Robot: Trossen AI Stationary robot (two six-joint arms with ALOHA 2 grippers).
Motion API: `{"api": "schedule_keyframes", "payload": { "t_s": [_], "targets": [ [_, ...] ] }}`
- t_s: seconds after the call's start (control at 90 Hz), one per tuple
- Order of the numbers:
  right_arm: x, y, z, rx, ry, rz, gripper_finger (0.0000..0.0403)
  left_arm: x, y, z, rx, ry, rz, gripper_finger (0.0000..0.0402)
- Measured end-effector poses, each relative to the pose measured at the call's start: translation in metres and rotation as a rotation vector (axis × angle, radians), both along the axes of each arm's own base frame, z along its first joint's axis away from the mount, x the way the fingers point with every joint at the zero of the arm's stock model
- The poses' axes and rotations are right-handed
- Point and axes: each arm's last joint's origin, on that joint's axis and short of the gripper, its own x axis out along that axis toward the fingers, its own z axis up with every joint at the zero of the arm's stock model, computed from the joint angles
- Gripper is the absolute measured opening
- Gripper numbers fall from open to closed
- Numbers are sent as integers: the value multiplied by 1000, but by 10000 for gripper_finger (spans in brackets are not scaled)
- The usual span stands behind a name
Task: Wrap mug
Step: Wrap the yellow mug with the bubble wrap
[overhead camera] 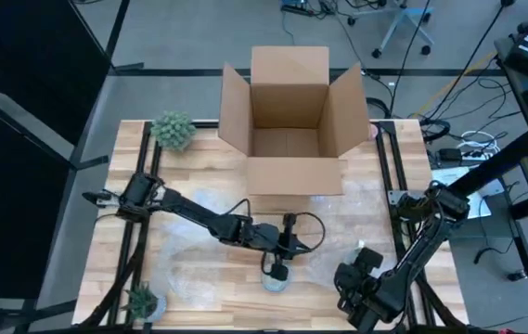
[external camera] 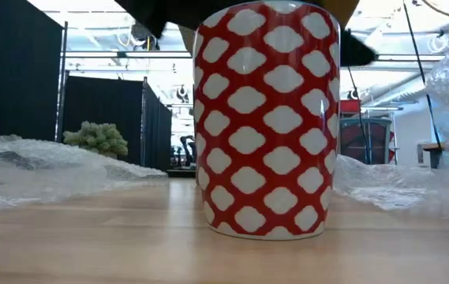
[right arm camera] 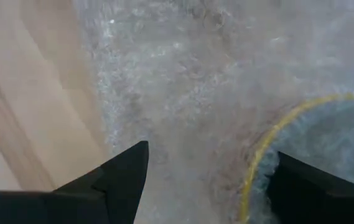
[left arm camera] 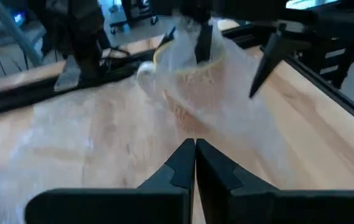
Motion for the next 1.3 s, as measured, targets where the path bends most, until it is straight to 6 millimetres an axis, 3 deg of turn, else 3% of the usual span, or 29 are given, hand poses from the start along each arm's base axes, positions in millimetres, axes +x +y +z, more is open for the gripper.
{"api": "schedule_keyframes", "payload": {
  "t_s": [0.2,0.411,0.678,0.989,1.3],
  "targets": [
    [0,0,0,1,-1,-3,254,37,6,-4,-26,-49,-26,0],
    [0,0,0,-1,-8,-9,254,60,5,-14,-83,-70,-167,0],
    [-2,-2,9,39,-5,-18,254,62,7,-19,-76,-65,-146,0],
    [-16,-20,54,175,-56,-66,254,63,8,-19,-74,-62,-136,0],
    [-31,-48,88,205,-80,-104,254,63,8,-19,-74,-63,-137,0]
  ]
}}
